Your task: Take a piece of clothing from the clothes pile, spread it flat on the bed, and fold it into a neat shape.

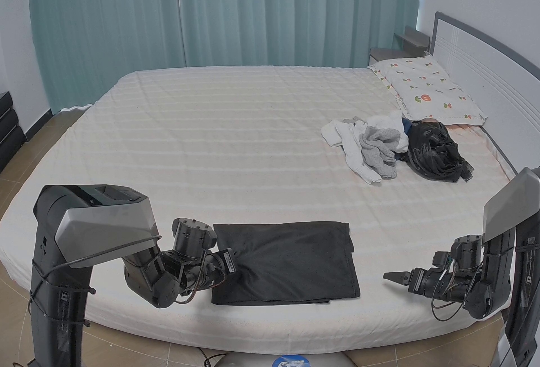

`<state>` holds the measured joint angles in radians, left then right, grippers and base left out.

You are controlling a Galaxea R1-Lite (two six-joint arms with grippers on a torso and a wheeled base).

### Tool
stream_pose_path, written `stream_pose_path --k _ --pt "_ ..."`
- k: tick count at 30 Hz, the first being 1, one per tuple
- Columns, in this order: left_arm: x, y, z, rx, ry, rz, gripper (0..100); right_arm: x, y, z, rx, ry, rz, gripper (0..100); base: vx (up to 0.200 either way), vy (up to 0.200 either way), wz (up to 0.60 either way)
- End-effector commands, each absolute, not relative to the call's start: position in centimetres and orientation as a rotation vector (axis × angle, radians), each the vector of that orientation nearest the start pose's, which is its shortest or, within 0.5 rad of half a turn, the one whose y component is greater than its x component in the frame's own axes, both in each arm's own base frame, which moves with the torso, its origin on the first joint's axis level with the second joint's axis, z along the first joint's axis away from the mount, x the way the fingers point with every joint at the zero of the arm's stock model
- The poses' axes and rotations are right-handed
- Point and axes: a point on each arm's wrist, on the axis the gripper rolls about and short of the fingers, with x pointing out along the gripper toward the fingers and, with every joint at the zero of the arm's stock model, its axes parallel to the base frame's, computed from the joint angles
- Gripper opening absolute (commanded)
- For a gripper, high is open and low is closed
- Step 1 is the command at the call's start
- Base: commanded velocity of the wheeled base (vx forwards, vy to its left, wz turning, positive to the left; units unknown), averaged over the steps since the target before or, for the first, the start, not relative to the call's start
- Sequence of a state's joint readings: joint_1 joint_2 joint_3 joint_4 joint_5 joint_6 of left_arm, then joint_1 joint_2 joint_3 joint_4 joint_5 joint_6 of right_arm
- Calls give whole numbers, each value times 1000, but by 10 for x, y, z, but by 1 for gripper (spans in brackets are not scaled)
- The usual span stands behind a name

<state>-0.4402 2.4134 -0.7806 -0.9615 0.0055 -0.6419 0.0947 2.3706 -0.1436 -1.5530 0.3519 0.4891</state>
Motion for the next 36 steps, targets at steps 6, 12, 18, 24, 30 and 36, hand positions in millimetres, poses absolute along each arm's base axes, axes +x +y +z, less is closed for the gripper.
stream_pose_path --k 6,12,18,24,30,36 --pt "336 -152 -34 -469 737 -176 0 246 31 -37 540 751 236 100 0 200 0" --pt "334 -150 -32 -470 737 -172 0 247 32 -34 554 744 235 100 0 200 0" --pt "334 -144 -30 -474 736 -156 0 247 35 -34 564 745 242 100 0 200 0" --pt "336 -133 -29 -484 731 -128 0 248 39 -33 559 744 257 100 0 200 0" --pt "337 -124 -30 -490 734 -102 0 248 42 -34 566 749 267 100 0 200 0" --pt "339 -117 -32 -497 734 -81 0 249 46 -33 567 747 276 100 0 200 0"
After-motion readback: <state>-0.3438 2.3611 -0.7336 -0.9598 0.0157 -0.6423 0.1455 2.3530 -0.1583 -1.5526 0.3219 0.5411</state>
